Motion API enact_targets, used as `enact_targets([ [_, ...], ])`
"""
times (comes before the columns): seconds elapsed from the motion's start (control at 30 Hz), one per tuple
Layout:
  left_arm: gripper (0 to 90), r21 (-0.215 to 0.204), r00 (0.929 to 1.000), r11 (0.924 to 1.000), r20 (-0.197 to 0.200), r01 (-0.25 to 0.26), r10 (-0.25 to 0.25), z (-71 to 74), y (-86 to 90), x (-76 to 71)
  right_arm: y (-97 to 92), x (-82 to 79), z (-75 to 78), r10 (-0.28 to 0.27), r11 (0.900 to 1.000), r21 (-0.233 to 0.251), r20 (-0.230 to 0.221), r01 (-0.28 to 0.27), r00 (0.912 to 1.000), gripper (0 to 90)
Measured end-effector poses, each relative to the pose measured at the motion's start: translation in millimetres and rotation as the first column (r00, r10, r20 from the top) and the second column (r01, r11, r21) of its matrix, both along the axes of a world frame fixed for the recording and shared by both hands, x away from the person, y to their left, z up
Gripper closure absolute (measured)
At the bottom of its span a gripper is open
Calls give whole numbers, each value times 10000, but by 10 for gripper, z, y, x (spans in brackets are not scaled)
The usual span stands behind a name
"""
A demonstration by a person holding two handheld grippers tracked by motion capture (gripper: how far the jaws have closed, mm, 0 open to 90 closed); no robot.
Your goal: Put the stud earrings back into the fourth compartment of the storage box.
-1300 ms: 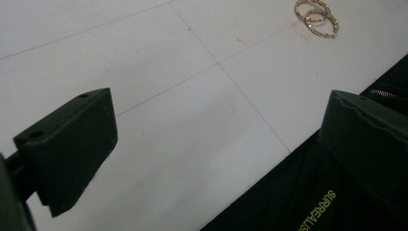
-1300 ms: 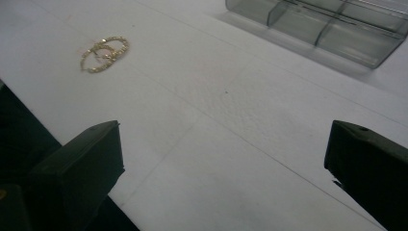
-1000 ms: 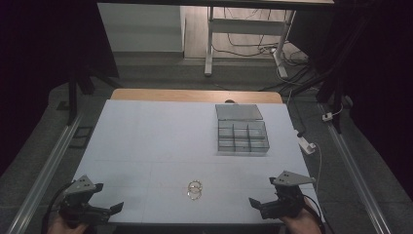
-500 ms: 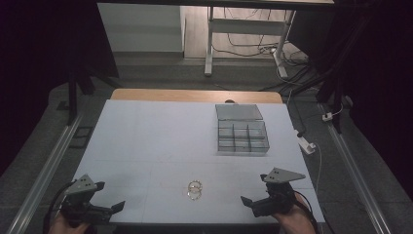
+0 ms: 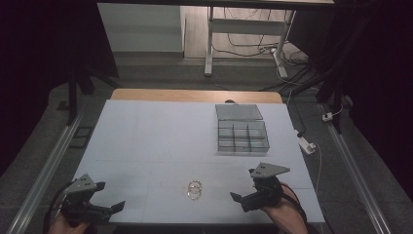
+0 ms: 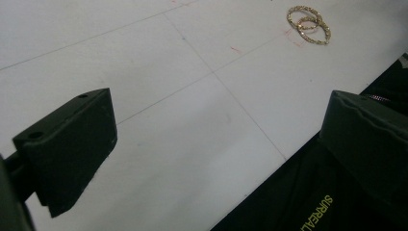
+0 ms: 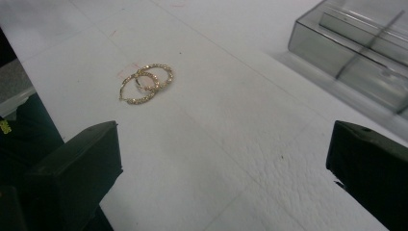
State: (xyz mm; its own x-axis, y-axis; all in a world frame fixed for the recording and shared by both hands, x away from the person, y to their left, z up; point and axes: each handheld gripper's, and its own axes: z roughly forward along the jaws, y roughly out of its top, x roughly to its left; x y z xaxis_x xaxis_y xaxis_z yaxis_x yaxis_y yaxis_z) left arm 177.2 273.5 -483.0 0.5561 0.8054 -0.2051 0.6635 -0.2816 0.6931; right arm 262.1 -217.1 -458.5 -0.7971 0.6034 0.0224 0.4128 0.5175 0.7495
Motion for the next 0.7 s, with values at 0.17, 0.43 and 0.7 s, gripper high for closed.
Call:
enact_targets([
  [0.17,0,71,10000,10000,-15,70,-70,-1,-8,0,87,36,-20,107,9999,-120,-19,-108,9999,0],
  [0.43,0,36,9998,9998,-26,187,-187,-3,-10,3,237,136,-56,234,9997,-17,-769,-236,9968,0],
  [0.7,0,14,9997,9997,-34,229,-229,-4,-9,6,429,256,-86,364,9992,-138,-974,-379,9946,0],
])
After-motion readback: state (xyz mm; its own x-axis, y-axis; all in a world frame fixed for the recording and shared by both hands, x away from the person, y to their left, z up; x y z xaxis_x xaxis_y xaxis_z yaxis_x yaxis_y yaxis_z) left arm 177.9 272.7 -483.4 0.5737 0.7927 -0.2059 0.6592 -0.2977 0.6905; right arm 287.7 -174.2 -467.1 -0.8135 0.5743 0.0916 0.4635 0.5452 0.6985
